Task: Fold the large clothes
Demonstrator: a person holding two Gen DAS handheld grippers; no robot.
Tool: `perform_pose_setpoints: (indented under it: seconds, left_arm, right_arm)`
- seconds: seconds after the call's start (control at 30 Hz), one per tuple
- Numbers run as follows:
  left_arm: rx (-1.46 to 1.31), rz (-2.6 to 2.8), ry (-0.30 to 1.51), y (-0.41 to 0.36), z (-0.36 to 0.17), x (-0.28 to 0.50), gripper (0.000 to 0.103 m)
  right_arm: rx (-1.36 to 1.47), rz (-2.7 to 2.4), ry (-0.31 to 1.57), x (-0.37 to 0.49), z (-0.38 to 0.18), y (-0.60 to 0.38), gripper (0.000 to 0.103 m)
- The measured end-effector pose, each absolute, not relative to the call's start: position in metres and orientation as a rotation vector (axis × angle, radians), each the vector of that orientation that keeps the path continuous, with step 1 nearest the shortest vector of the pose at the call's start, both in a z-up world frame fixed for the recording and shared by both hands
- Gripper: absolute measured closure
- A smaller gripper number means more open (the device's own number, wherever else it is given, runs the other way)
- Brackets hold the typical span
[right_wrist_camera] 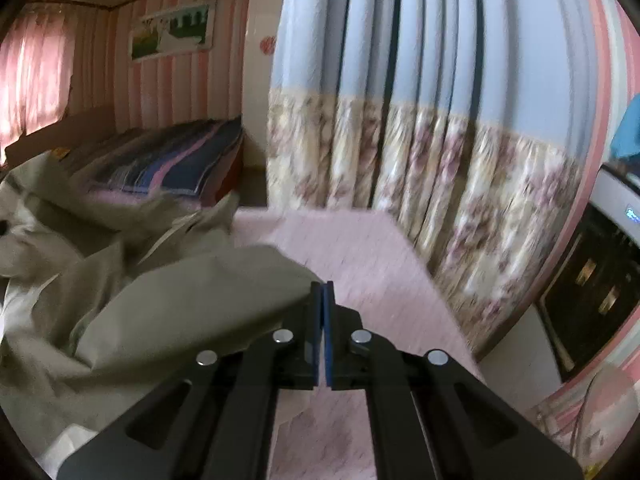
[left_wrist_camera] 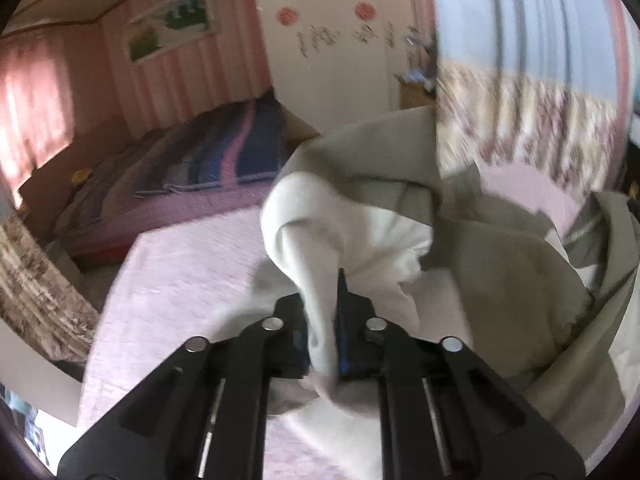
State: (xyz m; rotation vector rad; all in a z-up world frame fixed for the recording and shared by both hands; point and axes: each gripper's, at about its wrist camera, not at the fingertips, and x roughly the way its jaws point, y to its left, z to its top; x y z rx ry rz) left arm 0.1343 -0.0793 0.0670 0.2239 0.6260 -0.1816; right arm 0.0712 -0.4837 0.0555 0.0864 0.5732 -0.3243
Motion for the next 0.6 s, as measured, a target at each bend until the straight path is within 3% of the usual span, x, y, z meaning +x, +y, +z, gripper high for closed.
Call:
perform_pose_setpoints:
  seconds: [0.13,0.2,0.43,0.47,0.5,0.53,0.57,0.6]
  left_arm:
    - [0.192,-0.139,0.570,-0.042,0.114,0.125,0.102]
    - [0.218,-0.113,0.569,-0.033,0.121,0.129,0.101]
    - [0.216,0.035,0.674,0.031,0.065,0.173,0.099]
    - [0.208,0.053,0.702,0.041,0.054,0.181,0.099]
    - [0.206,0.078,0.735,0.054,0.041,0.190,0.099]
    - [0.213,0.092,0.749,0.062,0.032,0.193,0.099]
    - [0.221,0.094,0.755,0.068,0.024,0.194,0.099]
    - [0.232,0.100,0.757,0.075,0.020,0.192,0.099]
  right_arm:
    - [0.033,-0.509,0.457,0.086,0.102,-0.522,0.103]
    - [0.107,-0.487,0.501,0.104,0.121,-0.554,0.103]
    - [0.125,-0.356,0.597,0.107,0.102,-0.525,0.100]
    - [0.148,-0.332,0.633,0.103,0.087,-0.516,0.095]
    - [0.165,-0.313,0.651,0.098,0.077,-0.508,0.067]
    - [0.177,-0.293,0.670,0.093,0.066,-0.501,0.029]
    - [0.186,-0.269,0.694,0.087,0.053,-0.490,0.021]
    - [0.186,-0.245,0.698,0.080,0.044,-0.481,0.020]
